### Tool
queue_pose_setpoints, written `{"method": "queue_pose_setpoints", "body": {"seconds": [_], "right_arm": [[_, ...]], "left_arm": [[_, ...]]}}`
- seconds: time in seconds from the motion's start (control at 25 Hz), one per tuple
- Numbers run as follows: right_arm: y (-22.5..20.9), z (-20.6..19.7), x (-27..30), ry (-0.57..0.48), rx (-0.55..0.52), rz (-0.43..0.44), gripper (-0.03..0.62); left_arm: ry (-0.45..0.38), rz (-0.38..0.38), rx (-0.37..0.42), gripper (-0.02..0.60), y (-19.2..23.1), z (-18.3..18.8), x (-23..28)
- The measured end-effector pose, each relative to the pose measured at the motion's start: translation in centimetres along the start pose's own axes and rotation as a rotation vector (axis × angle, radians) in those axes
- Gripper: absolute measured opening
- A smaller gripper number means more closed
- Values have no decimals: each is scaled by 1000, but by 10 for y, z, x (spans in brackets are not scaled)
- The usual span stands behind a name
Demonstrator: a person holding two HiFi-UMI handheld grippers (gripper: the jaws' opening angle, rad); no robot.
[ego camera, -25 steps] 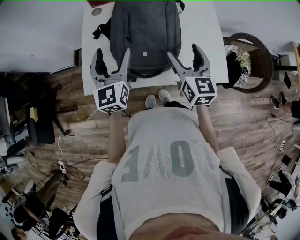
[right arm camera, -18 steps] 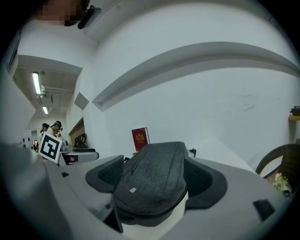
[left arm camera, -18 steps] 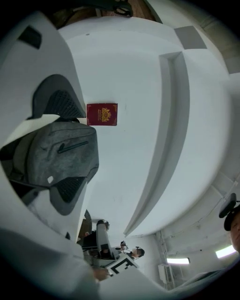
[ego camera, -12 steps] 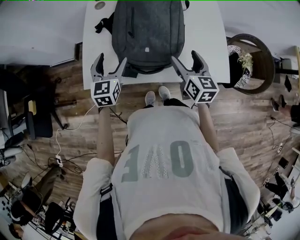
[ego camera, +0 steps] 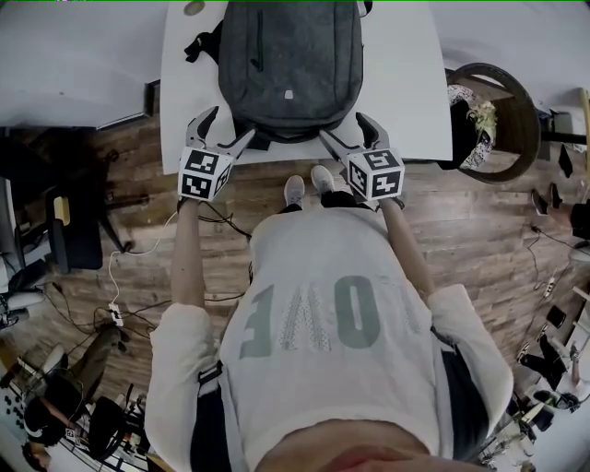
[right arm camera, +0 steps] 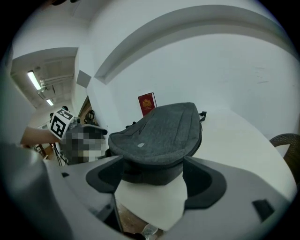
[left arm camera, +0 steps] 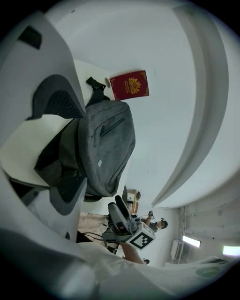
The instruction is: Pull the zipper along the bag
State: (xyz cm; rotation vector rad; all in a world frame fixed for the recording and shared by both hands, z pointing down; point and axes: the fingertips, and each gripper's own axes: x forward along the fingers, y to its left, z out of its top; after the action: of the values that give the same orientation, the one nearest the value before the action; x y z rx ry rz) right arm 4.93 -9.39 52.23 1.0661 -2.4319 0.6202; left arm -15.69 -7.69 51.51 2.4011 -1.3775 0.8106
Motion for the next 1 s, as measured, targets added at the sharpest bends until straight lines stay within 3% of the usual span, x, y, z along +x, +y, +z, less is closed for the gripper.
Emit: {"method": "queue_pose_setpoints", "body": {"seconds": [0.2,0.44,0.52,0.64,1.0], "right_arm": [[6,-22,14,81,-23,27,382],[9,-29,27,127,-86,31,382],[8,-29,27,129,-83,30,382],[7,-29,29,130,-78,29,382],[-7,-28,30,142,-84,-9,382]], "left_arm": [[100,-83,56,365,-5,-23,15],[144,-193,-55,364,-15,-36,25],[171,-222,-38,362,-24,-42,28],[190,-217,22,362,-28,-47,31],[186,-246,-2,362,-39,-45,32]]}}
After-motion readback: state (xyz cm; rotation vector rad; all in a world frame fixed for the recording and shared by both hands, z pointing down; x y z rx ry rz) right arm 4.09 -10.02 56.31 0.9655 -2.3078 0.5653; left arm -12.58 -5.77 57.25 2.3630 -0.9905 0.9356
